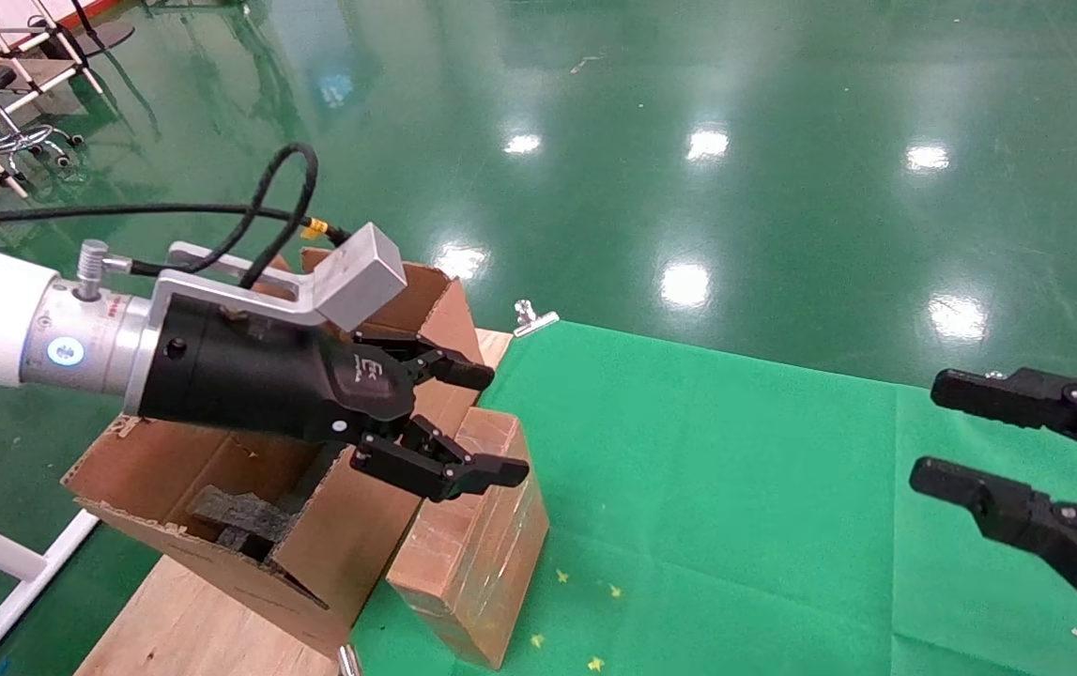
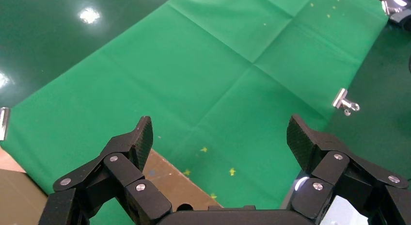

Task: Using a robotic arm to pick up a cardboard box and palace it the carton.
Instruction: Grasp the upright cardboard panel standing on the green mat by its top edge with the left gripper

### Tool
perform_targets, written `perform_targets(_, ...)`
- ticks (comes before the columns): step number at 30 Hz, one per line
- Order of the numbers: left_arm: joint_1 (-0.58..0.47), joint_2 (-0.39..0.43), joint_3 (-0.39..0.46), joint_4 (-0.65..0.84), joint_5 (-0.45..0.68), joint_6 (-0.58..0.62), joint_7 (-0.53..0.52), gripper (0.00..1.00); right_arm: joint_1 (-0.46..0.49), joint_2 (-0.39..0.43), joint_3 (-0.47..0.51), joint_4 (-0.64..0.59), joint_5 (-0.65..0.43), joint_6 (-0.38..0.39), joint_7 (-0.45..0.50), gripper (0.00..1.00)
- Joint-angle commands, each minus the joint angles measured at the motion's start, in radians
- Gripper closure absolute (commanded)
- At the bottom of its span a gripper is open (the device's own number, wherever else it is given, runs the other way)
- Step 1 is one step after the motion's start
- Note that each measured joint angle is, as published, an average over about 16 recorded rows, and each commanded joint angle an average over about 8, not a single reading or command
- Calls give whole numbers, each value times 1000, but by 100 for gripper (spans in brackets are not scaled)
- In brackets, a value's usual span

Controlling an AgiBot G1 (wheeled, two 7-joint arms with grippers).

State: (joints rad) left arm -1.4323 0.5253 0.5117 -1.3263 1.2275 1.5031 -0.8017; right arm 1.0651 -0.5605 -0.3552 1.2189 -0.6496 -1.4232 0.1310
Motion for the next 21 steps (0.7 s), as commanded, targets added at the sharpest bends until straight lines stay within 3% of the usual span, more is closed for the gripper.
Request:
perform_targets(1, -16, 0, 10, -3, 18, 5, -25, 0, 0, 0, 0, 0, 0, 0, 0, 100)
perform_targets(9, -43, 12, 36, 3, 67, 26, -56, 0, 0, 0, 0, 0, 0, 0, 0, 100)
perform_targets(16, -185, 68, 172, 13, 231, 79, -283, 0, 0, 0, 0, 0, 0, 0, 0, 100)
perform_targets(21, -284, 97, 307, 23, 270, 89, -429, 0, 0, 0, 0, 0, 0, 0, 0, 100)
